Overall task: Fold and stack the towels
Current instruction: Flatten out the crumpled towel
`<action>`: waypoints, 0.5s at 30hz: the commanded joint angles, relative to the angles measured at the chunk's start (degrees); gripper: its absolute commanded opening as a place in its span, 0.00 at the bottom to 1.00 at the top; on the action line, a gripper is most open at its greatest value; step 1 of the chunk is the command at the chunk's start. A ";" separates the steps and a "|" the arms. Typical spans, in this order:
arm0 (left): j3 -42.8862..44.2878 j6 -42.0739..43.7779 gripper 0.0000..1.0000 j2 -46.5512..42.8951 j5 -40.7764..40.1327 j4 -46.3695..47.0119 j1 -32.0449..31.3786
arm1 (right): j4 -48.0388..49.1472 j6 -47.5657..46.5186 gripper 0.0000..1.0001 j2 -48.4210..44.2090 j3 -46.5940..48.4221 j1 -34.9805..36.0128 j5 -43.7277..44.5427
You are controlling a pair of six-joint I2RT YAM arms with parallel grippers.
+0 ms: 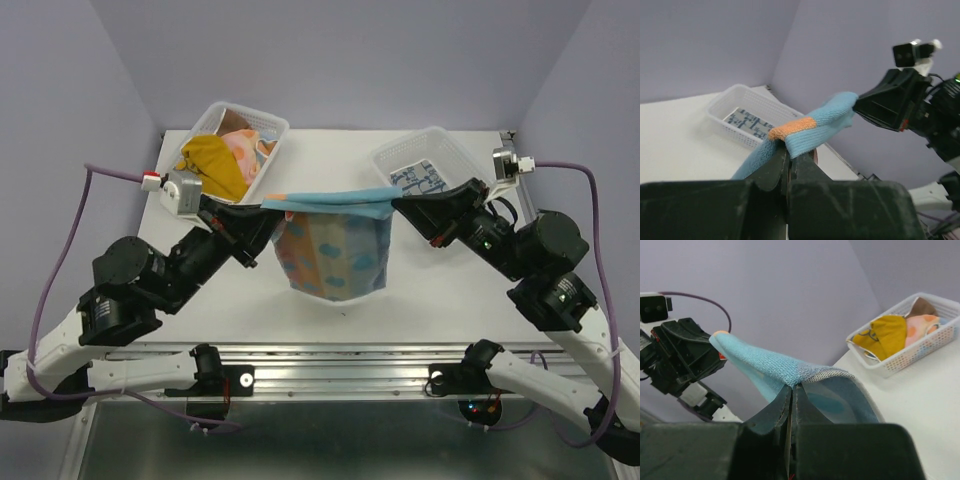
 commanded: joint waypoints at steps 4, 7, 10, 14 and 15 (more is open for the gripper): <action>4.51 6.15 0.00 -2.75 18.98 3.96 0.43 | 2.88 1.66 0.01 -0.75 2.55 -0.67 -10.19; 2.67 6.32 0.00 -2.93 15.83 3.86 0.43 | 3.58 2.10 0.01 -1.54 -0.34 -0.58 -9.31; -1.27 7.11 0.00 -3.45 10.91 5.09 0.52 | 4.37 1.32 0.01 -2.59 -3.94 -0.67 -4.84; -6.73 8.08 0.00 -1.88 -0.59 7.55 0.52 | 4.64 -0.35 0.01 -1.19 -6.76 -0.67 2.45; -7.79 8.43 0.00 -1.00 -3.32 8.69 0.43 | 4.64 -0.53 0.01 -0.41 -7.20 -0.58 4.03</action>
